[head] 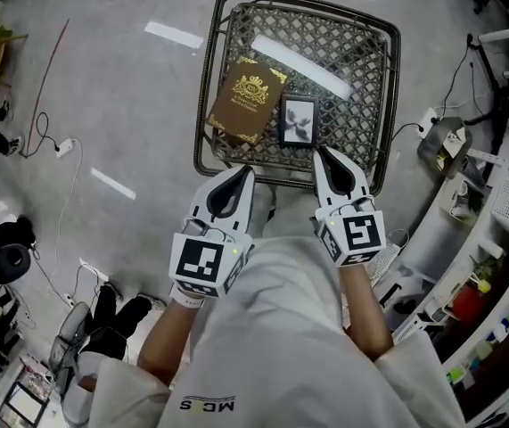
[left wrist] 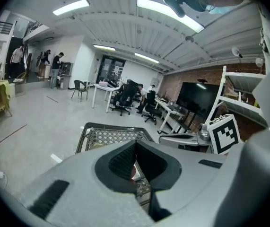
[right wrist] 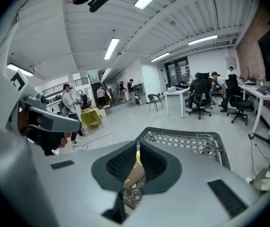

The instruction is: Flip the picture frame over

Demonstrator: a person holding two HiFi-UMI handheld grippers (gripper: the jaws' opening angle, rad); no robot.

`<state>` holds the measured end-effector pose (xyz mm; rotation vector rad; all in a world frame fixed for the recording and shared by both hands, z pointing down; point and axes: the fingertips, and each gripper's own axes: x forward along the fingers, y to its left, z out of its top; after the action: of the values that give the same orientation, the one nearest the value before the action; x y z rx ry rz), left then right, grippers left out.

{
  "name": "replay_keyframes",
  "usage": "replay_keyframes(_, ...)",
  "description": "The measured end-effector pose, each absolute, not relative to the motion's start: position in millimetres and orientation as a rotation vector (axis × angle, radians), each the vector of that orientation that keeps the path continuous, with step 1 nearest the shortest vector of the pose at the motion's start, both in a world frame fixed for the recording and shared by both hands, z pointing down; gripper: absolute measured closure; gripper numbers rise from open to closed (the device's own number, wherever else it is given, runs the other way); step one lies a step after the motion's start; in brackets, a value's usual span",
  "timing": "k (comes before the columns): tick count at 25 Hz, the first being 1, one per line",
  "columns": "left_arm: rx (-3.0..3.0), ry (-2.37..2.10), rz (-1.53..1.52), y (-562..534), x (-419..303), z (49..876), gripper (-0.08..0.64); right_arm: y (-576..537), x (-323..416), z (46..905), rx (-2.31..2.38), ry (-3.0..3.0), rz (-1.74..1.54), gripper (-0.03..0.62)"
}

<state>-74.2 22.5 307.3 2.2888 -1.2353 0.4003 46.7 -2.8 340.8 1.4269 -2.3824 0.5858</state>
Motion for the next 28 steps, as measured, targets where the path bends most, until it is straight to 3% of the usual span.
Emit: replay_keyframes(28,2.227,-1.206,0.426,3.3,-78.9,345.2,0.535,-51.7,16.9,500.2,1.389,-2.185,0.706,0.526)
